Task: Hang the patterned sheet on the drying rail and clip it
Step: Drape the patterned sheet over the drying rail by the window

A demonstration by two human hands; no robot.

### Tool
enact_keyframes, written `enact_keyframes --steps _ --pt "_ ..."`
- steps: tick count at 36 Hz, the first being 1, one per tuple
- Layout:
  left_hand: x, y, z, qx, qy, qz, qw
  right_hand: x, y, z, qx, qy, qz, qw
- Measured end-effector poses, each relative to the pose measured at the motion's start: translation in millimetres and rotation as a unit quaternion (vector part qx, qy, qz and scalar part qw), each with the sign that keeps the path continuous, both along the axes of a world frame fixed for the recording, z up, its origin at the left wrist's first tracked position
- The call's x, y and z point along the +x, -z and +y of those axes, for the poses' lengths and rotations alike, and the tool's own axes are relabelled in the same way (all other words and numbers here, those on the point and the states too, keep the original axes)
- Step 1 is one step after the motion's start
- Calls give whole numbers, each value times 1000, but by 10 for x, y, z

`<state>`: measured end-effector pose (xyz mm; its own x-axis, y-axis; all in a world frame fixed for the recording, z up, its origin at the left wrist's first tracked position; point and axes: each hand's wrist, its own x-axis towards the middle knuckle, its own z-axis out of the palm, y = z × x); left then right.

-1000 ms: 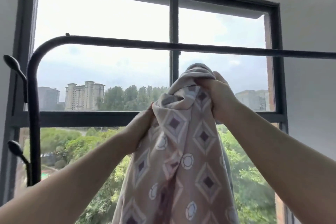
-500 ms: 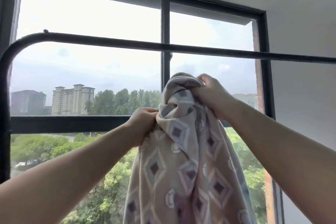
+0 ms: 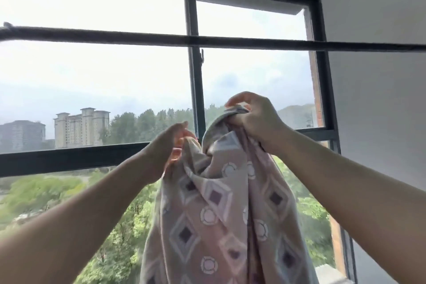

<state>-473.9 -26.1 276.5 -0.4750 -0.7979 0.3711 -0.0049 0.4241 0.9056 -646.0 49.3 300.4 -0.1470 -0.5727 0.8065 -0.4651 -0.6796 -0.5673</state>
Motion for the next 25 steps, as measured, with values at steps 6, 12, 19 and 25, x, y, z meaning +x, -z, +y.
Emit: enact_keyframes --steps 6,12,19,25 --pt "-151 -98 110 -50 111 -60 991 82 -2 74 6 -67 10 998" --pt "-211 -393 65 -162 -94 35 982 -64 1 49 211 -56 29 975" --pt "3 -662 74 -183 -167 186 951 -206 215 -5 400 -29 218 890" --pt "230 -618 35 -172 -198 89 961 -336 116 19 206 -12 21 978"
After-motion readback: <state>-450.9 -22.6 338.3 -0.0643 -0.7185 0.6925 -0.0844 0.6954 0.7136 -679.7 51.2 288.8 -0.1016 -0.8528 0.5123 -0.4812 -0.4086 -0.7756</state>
